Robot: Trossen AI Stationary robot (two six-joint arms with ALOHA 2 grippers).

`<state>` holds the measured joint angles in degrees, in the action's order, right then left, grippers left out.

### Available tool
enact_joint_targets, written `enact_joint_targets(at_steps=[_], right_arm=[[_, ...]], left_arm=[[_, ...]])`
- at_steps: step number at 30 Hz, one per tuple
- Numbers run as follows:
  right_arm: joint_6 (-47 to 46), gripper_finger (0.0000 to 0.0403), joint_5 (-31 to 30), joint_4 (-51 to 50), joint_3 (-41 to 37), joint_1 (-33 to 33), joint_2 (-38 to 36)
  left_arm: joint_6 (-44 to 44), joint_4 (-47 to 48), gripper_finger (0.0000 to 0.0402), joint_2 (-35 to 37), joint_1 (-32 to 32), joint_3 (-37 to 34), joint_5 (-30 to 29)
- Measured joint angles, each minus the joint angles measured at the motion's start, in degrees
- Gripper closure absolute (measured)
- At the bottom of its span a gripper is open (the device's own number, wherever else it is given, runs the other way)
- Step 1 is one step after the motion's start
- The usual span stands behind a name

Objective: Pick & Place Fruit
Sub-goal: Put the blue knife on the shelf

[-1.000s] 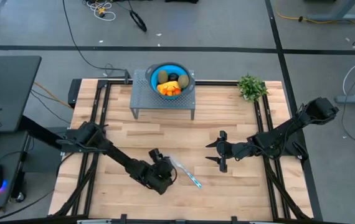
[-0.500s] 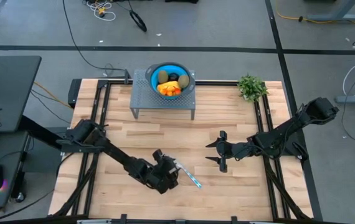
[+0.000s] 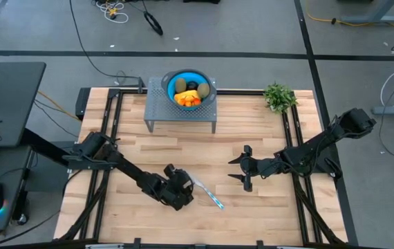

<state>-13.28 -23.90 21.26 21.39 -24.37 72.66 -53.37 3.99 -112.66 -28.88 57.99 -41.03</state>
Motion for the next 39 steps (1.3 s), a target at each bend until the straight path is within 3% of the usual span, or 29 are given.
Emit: enact_joint_targets(at_steps=[9,18,25,33,39], right_arm=[[0.00,0.0149,0.00,0.00,0.01,-0.01,0.00],[0.00,0.0149,0.00,0.00,0.00,0.00,0.00],[0.00,0.0149,0.00,0.00,0.01,-0.01,0.00],[0.00,0.0149,-0.02,-0.01,0.00,-0.01,0.00],[0.00,0.0149,0.00,-0.37,0.00,0.00,0.00]], left_arm=[[-2.46,-2.56,0.0162,0.00,0.13,-3.14,-5.07],[17.64,-25.35,0.0162,0.03,0.04,-2.98,-1.62],[14.88,-17.31,0.0174,-0.05,0.02,-2.98,-0.10],[14.25,-21.90,0.0218,-7.43,0.79,-2.67,-3.22],[13.62,-20.62,0.0246,-7.65,1.13,-2.68,-3.46]])
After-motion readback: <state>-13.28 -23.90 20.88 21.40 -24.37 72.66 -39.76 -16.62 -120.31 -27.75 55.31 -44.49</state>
